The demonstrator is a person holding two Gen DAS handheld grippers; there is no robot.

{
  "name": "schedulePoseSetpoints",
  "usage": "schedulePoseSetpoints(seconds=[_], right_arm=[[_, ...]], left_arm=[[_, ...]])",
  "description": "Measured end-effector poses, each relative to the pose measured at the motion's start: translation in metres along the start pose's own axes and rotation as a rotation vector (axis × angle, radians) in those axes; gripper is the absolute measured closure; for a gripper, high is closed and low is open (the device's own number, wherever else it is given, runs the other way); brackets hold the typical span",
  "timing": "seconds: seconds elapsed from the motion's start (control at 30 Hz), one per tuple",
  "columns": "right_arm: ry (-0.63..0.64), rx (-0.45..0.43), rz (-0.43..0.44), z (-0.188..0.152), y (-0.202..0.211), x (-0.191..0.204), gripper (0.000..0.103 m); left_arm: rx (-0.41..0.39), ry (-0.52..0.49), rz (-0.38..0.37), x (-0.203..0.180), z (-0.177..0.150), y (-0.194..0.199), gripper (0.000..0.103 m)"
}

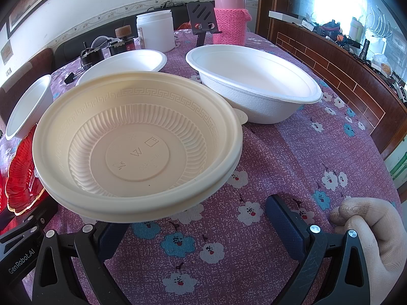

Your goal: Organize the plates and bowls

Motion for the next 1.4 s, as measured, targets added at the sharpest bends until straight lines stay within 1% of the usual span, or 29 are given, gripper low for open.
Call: schedulePoseSetpoints(seconds=[0.27,0.4,0.53,0.67,0.77,0.97,1.2,1.4], right_arm=[[0.0,0.0,0.0,0.0,0.0,0.0,0.001],[0.0,0.0,0.0,0.0,0.0,0.0,0.001],[0.0,0.0,0.0,0.0,0.0,0.0,0.001],[0.001,0.0,-0.001,0.0,0.0,0.0,0.001],[0.001,0.0,-0.001,-0.001,0.0,0.0,0.001],[0.0,0.002,0.002,0.0,0.0,0.002,0.001],[0.02,0.079,0.026,-0.001,0.003,0.002,0.001],[0.049,0.095,0.047,-0.014,0.013,-0.001,0.001]], left_arm=[[0.0,0.0,0.0,0.0,0.0,0.0,0.0],[0.0,0.022,0.017,-0.001,-0.001,0.0,0.0],[0.001,0.025,0.018,-0.003,-0.002,-0.001,0.0],[0.021,-0.005,-0.008,-0.003,-0.007,0.004,0.0],[0.043,-0.047,-0.036,-0.001,-0.012,0.01,0.0],[0.067,-0.058,-0.036,-0.001,-0.019,0.014,0.0],[0.063,-0.063,-0.042,-0.001,-0.023,0.018,0.0],[0.05,-0.055,-0.039,-0.002,-0.024,0.019,0.0]])
Point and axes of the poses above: each gripper's, at about its wrist camera, not at the fingertips, and y roughly against the way its jaws point, x to its left, z to its top, the point moved 2 cm from there along -y, roughly the way its jaws point, and after that the axes turned 1 degree about y, right-handed, at the moved point
